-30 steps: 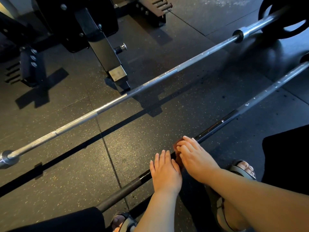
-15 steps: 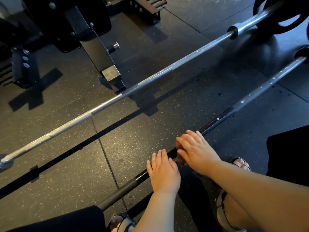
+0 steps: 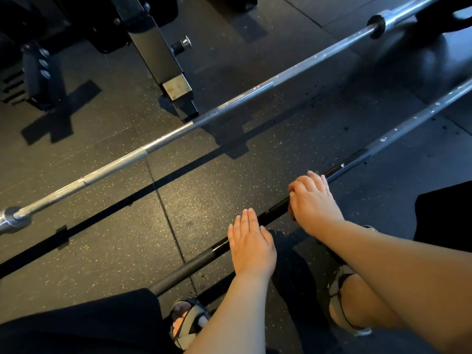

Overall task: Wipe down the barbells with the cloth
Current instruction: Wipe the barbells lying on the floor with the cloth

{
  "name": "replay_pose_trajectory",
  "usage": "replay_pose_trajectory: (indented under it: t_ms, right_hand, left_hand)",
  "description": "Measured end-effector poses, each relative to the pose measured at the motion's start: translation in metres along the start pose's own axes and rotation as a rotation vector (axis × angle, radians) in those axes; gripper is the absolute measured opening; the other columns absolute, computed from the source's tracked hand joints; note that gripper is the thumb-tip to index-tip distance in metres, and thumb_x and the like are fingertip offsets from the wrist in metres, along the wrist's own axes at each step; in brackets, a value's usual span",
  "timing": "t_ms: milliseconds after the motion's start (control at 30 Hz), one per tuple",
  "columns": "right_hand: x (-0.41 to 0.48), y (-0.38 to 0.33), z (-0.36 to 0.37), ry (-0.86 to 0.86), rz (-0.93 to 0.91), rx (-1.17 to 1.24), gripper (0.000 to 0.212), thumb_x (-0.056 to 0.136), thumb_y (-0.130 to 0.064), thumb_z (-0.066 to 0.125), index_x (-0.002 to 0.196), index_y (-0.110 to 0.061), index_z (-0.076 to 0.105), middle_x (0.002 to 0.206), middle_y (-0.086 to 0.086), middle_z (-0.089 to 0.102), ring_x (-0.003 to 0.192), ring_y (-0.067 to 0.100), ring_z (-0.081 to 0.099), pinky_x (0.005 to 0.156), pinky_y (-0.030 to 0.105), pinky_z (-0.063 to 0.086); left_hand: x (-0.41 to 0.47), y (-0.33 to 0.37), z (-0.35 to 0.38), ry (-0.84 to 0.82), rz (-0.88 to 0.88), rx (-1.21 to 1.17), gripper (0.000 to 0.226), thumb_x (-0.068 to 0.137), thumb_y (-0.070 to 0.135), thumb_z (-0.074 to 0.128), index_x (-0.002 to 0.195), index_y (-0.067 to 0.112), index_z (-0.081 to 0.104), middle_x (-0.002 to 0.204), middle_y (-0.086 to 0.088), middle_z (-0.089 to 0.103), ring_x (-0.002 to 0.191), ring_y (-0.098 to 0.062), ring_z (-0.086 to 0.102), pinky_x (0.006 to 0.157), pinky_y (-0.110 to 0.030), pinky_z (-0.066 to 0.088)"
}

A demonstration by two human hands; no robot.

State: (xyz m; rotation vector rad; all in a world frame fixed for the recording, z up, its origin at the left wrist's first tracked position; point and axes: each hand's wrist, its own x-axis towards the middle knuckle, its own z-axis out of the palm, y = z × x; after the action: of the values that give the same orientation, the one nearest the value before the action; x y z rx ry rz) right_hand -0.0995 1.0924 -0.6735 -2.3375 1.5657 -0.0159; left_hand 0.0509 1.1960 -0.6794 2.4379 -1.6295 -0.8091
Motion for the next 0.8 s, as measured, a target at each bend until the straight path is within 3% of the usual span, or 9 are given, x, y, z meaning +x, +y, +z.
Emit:
replay_pose_trajectory:
  t_ms: [100,200,333,400,500,567,667,800]
  right_hand:
    - [-0.003,-0.023,0.007,-0.018,0.077,0.031,0.042,0.108,-0.029,0.031,0.144,-0.015,0.048,0.154,0.003,0.041,0.156,0.032,0.007,0.124,0.053,-0.004]
    - [-0.011,-0.045,0.01,-0.115,-0.163,-0.004,0.043,0.108,-0.031,0.031,0.145,-0.017,0.048,0.153,0.002,0.043,0.155,0.029,0.012,0.125,0.052,-0.003]
    - [0.002,-0.035,-0.007,-0.195,-0.32,-0.089,0.036,0.104,-0.031,0.05,0.139,-0.023,0.055,0.145,-0.001,0.05,0.143,0.024,0.036,0.126,0.049,0.01]
    - [0.012,-0.028,-0.011,-0.205,-0.221,-0.153,0.037,0.104,-0.031,0.049,0.139,-0.021,0.054,0.144,0.001,0.051,0.141,0.026,0.038,0.127,0.051,0.013]
    - [0.009,-0.044,-0.006,-0.187,-0.068,-0.168,0.041,0.107,-0.032,0.038,0.142,-0.016,0.05,0.146,0.005,0.049,0.146,0.031,0.03,0.126,0.056,0.005]
    - [-0.003,-0.065,0.006,-0.19,-0.183,-0.17,0.044,0.107,-0.034,0.033,0.142,-0.015,0.05,0.146,0.006,0.049,0.148,0.032,0.027,0.126,0.058,0.003]
    - [-0.006,-0.076,0.01,-0.271,-0.375,-0.077,0.042,0.108,-0.037,0.031,0.139,-0.019,0.053,0.144,0.002,0.05,0.146,0.025,0.031,0.127,0.049,0.005]
    - [0.006,-0.042,0.0,-0.18,-0.249,-0.007,0.041,0.105,-0.047,0.032,0.126,-0.027,0.061,0.13,-0.005,0.06,0.131,0.017,0.048,0.126,0.044,0.018]
  left_hand:
    - [0.0,0.001,0.001,-0.005,-0.008,0.019,0.058,0.11,0.033,0.018,0.164,0.017,0.002,0.171,0.002,0.001,0.157,-0.017,-0.005,0.127,-0.04,-0.008]
    - [0.002,0.003,0.002,0.012,-0.017,0.019,0.057,0.11,0.033,0.02,0.163,0.017,0.007,0.171,0.002,0.006,0.157,-0.018,-0.001,0.127,-0.04,-0.007]
    - [0.0,0.001,0.004,0.043,-0.007,-0.017,0.058,0.109,0.03,0.021,0.163,0.014,0.01,0.171,-0.001,0.007,0.157,-0.019,-0.002,0.126,-0.038,-0.011]
    - [-0.003,-0.002,0.005,0.065,-0.014,-0.016,0.06,0.106,0.03,0.018,0.163,0.012,0.009,0.171,-0.003,0.003,0.157,-0.019,-0.007,0.125,-0.037,-0.015]
    - [-0.009,-0.009,0.009,0.128,-0.082,0.0,0.063,0.103,0.031,0.018,0.163,0.012,0.009,0.171,-0.006,-0.001,0.157,-0.022,-0.011,0.124,-0.037,-0.016]
    - [-0.011,-0.013,0.008,0.132,-0.107,0.029,0.066,0.101,0.034,0.016,0.163,0.011,0.005,0.171,-0.008,-0.005,0.156,-0.024,-0.014,0.124,-0.04,-0.016]
    - [-0.011,-0.015,0.007,0.102,-0.107,0.071,0.075,0.104,0.033,0.038,0.162,0.009,-0.003,0.17,-0.009,-0.009,0.156,-0.025,-0.017,0.124,-0.041,-0.016]
    - [-0.01,-0.009,0.004,0.131,-0.126,-0.044,0.061,0.108,0.029,0.029,0.162,0.011,0.01,0.171,-0.006,0.004,0.157,-0.023,-0.007,0.125,-0.04,-0.013]
